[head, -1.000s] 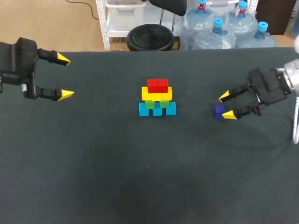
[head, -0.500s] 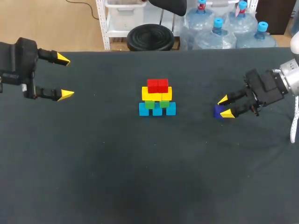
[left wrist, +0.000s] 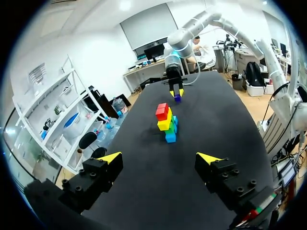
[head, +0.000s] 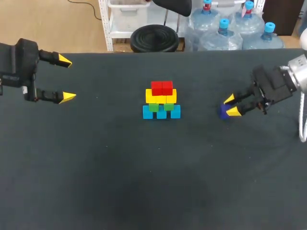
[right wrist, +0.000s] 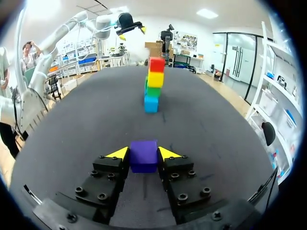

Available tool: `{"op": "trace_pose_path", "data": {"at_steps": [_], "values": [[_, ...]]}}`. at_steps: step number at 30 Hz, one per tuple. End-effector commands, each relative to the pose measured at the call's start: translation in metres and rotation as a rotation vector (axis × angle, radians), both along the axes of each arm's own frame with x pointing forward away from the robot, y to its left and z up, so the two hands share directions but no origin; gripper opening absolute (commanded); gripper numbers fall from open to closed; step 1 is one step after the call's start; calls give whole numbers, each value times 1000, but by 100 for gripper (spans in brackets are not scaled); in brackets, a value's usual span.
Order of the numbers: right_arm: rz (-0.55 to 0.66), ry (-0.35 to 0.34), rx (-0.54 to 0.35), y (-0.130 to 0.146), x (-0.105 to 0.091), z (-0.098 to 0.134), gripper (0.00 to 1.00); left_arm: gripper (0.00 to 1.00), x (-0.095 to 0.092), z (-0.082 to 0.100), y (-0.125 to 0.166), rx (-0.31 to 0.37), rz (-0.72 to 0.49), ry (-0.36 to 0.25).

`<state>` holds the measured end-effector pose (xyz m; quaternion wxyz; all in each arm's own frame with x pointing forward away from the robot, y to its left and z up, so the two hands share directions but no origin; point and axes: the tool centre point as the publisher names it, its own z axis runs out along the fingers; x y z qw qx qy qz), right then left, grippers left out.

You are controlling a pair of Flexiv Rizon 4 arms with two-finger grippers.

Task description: Place the blue cubes, place green cubes on the blue cubes, place the yellow cubes on the green cubes, then place the red cubes on the yellow cubes, and place purple cube on the red cubes.

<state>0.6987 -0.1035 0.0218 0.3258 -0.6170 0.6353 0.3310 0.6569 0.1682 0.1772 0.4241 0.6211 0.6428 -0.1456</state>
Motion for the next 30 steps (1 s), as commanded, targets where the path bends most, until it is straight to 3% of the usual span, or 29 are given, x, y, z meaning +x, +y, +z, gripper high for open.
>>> {"op": "trace_pose_path", "data": {"at_steps": [1,2,6,13,19,30], "values": [[-37,31,12,3,-3,37,0,100,0,-2,1,-6,-1,-8],[-35,18,-14,7,-2,46,0,100,0,-2,1,-6,-1,-8],[-83,9,15,22,6,79,0,100,0,-2,1,-6,-1,-8],[-144,-13,49,46,22,107,0,100,0,-2,1,-6,-1,-8],[-86,-69,24,75,31,133,0,100,0,-2,1,-6,-1,-8],[43,-43,-46,126,29,145,0,100,0,-2,1,-6,-1,-8]]}}
